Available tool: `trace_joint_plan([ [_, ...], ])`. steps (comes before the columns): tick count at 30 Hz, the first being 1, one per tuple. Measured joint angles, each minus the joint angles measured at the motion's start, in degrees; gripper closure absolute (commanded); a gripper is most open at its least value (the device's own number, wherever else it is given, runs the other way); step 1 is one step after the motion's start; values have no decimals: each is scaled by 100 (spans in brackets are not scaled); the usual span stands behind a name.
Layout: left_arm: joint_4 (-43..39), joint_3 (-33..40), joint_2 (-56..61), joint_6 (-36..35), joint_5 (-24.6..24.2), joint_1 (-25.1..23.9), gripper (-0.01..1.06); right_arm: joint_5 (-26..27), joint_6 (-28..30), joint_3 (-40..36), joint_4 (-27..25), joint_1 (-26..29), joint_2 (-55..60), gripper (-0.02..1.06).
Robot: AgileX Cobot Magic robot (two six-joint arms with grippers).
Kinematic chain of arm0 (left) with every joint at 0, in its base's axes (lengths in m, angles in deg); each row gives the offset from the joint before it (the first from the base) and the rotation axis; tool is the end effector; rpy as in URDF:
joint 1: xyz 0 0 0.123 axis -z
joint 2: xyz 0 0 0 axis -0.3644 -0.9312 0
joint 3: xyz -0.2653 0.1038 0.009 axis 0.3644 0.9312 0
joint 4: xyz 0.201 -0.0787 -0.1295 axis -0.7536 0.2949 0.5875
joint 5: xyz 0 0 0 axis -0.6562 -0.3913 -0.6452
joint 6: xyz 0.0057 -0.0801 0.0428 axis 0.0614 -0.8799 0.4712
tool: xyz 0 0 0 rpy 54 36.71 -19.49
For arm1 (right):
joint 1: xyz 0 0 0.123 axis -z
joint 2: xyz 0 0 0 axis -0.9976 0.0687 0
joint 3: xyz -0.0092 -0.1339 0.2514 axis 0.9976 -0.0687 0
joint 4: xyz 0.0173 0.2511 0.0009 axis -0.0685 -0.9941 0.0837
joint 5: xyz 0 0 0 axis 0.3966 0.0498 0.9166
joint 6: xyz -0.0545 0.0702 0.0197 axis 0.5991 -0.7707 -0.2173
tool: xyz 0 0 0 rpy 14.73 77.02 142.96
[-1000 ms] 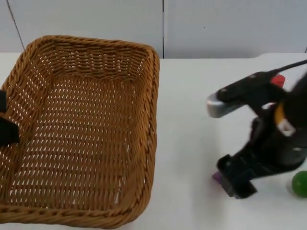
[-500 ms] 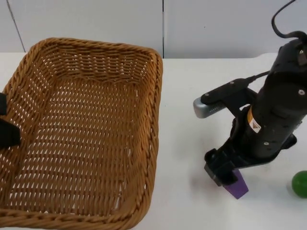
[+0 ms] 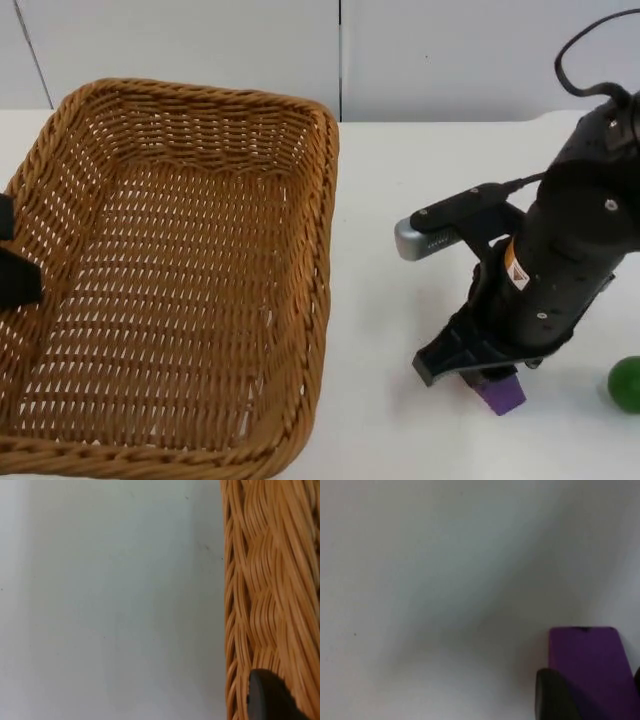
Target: Pick up the basket with the left hand and place the triangular block into the basket with the right hand.
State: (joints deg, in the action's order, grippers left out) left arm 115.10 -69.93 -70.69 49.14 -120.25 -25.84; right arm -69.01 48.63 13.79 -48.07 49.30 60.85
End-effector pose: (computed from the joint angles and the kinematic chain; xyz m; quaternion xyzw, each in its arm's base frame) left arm 0.1796 -0.0288 0.1983 -0.0296 0.9229 -0.2397 0.3000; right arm 0.2876 0.1999 0.0920 -0.2429 0.9587 -0.0106 0.1475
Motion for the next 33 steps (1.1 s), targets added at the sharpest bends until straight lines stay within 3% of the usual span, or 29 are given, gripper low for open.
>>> trace_joint_plan([
  [5, -12, 0, 0, 0, 0, 0, 105, -223, 19, 2, 11, 0, -240, 104],
  [11, -36, 0, 0, 0, 0, 0, 105, -586, 71, 14, 11, 0, -1450, 105],
  [14, -36, 0, 0, -27, 0, 0, 105, -1045, 280, 344, 24, 0, -2422, 105],
  [16, -46, 0, 0, -40, 0, 0, 105, -1129, 312, 438, 24, 0, -2521, 105],
  [18, -46, 0, 0, -52, 0, 0, 105, -1552, 415, 784, 24, 0, -2808, 105],
  [24, -79, 0, 0, -101, -10, 0, 105, -2077, 834, 1487, -242, -124, -2757, 105],
  [33, -88, 0, 0, -125, -21, 0, 105, -2169, 1070, 3147, -756, -882, -1470, 105],
])
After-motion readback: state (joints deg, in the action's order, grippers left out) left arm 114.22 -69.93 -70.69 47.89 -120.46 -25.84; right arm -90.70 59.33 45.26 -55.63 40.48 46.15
